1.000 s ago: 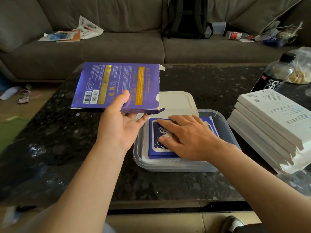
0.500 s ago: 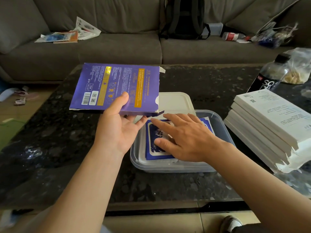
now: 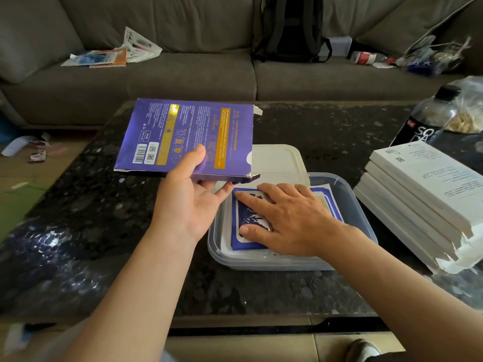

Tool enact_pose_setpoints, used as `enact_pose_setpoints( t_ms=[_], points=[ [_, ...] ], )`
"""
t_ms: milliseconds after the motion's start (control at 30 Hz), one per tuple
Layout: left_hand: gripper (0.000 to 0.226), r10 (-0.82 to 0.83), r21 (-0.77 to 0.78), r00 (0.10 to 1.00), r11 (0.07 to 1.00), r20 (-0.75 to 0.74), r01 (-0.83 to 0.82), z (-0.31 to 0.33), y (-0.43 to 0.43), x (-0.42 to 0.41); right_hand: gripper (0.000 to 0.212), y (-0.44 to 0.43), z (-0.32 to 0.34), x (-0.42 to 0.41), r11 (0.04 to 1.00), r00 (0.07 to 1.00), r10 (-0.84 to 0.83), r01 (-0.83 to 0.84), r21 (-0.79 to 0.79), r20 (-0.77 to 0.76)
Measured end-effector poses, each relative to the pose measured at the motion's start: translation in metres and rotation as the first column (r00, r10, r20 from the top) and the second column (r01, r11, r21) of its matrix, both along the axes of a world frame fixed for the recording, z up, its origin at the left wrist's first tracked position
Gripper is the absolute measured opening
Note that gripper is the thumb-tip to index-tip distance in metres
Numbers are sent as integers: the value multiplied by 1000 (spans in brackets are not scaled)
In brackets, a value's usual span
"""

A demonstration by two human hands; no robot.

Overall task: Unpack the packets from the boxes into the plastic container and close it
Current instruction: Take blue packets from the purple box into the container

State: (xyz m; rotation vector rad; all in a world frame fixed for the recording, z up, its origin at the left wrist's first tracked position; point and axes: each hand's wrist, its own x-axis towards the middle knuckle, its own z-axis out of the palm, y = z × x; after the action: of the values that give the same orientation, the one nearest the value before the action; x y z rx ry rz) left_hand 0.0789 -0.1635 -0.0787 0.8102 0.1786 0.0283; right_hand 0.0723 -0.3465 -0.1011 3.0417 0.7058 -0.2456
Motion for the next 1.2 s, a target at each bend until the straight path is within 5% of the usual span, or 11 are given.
enact_pose_setpoints(
  t_ms=[133,233,333,400,500,667,900,1067,1200],
  points=[
    [30,2,7,1000,1000,0,-2,-1,-2,0,78,0,0,2,999,1000,-4,4,41,3],
    [26,-23,4,1000,1000,10,23,0,-3,-1,68,-5,9,2,942,997,-77,76,326,-10],
    [35,-65,-45,998,997,2,65,3,-2,1,39,-12,28,3,659,960,-257,258,706,-110],
    [21,-113,-77,994,991,10,113,5,-3,1,29,-15,41,3,434,922,-288,365,824,-257],
    [11,-164,-93,986,982,25,166,8,-9,-3,25,-14,49,3,176,878,-156,475,862,-452],
    [10,-170,-77,985,982,37,172,10,-11,-6,28,-12,55,4,-40,850,-47,524,851,-525],
    [4,-197,-64,979,978,48,200,10,-13,-6,20,-26,62,11,-116,829,-159,524,844,-537],
    [42,-269,26,963,963,21,268,9,-17,-5,32,-32,63,11,-138,824,-202,512,848,-530],
    [48,-335,118,942,935,-25,335,13,-31,-9,11,-51,75,9,-93,835,-291,462,882,-468]
  ],
)
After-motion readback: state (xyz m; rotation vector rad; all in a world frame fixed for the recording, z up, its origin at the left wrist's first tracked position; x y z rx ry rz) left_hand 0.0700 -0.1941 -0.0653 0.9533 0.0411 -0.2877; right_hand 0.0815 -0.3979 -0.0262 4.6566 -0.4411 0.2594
